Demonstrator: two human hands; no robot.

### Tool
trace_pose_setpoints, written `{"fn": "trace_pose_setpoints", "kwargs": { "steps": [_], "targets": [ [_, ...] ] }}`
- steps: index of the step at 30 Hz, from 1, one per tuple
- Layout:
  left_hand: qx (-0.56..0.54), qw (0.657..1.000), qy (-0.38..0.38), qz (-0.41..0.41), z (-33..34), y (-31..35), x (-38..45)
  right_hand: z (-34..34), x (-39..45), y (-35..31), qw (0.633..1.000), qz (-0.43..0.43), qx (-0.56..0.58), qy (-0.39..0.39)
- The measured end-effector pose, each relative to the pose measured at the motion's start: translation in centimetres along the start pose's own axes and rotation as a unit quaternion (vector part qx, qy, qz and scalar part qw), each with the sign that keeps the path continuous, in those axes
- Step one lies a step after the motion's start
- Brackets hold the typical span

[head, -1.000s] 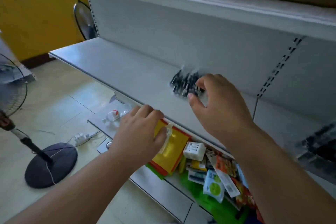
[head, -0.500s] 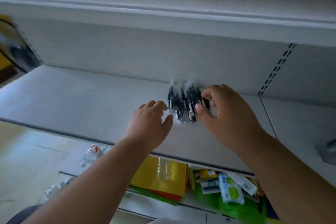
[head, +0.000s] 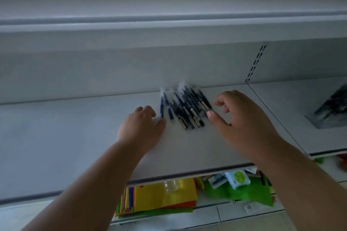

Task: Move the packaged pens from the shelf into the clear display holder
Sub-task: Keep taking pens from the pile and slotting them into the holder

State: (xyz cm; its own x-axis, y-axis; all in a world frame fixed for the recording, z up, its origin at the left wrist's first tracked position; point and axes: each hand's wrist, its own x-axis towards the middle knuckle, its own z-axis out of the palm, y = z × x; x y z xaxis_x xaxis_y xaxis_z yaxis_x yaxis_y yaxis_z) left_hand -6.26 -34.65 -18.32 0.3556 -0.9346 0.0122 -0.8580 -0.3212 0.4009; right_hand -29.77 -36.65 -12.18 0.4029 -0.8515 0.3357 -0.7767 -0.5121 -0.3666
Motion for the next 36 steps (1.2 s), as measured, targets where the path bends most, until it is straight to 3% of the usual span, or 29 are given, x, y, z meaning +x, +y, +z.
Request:
{"fn": "trace_pose_setpoints", "kwargs": {
  "steps": [15,19,22,25,29,36],
  "targets": [
    [0.137,0.990,-0.038,0.001,-0.2,1.7,2.2,0.4,0.7,1.2,1.000,0.010,0.019,0.004],
    [0.121,0.992,-0.026,0.010,-0.3,1.3,1.5,0.9,1.0,1.7,1.000,0.010,0.022,-0.003],
    [0.052,0.998,0.001,0.022,-0.7,1.2,-0.1,1.6,1.4,2.3,0.999,0.018,0.025,-0.008],
    [-0.086,0.995,0.028,0.051,-0.8,1.3,-2.6,3.2,2.4,2.9,0.999,0.038,0.023,-0.025],
    [-0.335,0.941,-0.004,0.049,-1.0,0.7,-4.9,5.8,4.3,3.5,0.994,0.086,0.003,-0.061],
    [-0.517,0.855,-0.031,0.023,-1.7,0.0,-6.8,7.1,6.1,3.0,0.984,0.138,-0.053,-0.097]
  ]
}}
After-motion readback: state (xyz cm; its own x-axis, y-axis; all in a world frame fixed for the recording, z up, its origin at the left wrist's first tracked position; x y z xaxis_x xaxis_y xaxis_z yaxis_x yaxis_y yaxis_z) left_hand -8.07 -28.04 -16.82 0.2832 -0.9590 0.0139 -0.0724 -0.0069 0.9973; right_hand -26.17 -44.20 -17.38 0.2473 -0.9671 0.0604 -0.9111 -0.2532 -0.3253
